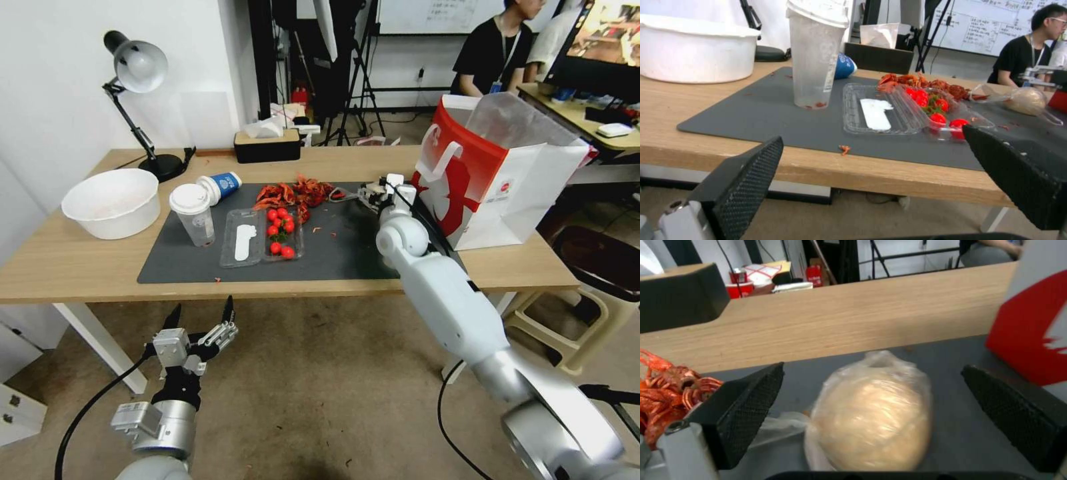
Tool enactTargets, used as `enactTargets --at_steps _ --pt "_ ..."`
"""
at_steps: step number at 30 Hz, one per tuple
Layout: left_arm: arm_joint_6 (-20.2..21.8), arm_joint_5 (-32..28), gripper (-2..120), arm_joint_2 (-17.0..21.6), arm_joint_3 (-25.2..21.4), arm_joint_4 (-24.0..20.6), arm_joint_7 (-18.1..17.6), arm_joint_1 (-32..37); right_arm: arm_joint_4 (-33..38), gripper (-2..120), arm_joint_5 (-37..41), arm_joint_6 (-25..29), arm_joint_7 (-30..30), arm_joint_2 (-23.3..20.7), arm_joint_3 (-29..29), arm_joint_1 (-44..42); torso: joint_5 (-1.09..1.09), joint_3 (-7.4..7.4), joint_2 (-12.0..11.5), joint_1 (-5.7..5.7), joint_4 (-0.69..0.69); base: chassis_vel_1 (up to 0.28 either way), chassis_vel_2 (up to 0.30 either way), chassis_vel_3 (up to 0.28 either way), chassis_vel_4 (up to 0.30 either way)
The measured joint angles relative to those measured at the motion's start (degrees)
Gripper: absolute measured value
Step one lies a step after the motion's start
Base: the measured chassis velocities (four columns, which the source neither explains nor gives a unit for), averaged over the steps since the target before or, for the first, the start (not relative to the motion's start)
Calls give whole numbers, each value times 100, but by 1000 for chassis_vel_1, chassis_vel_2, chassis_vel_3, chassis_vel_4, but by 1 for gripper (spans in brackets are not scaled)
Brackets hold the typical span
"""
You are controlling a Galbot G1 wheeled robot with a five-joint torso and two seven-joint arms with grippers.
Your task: Pick up the trash from the table and place it into the takeout bag.
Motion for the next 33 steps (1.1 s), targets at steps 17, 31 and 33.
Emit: enactTargets --at_steps 17,31,33 --pt "-112 -58 100 51 -28 108 -21 -10 -931 100 -290 -488 172 537 129 383 1 0 1 0 0 0 0 0 0" --pt "-128 -51 100 48 -9 133 -24 -39 -778 67 -95 -522 78 375 211 191 1 0 1 -1 0 0 0 0 0" --pt "-130 -49 100 47 -9 135 -25 -39 -763 66 -96 -501 66 362 212 178 1 0 1 -1 0 0 0 0 0"
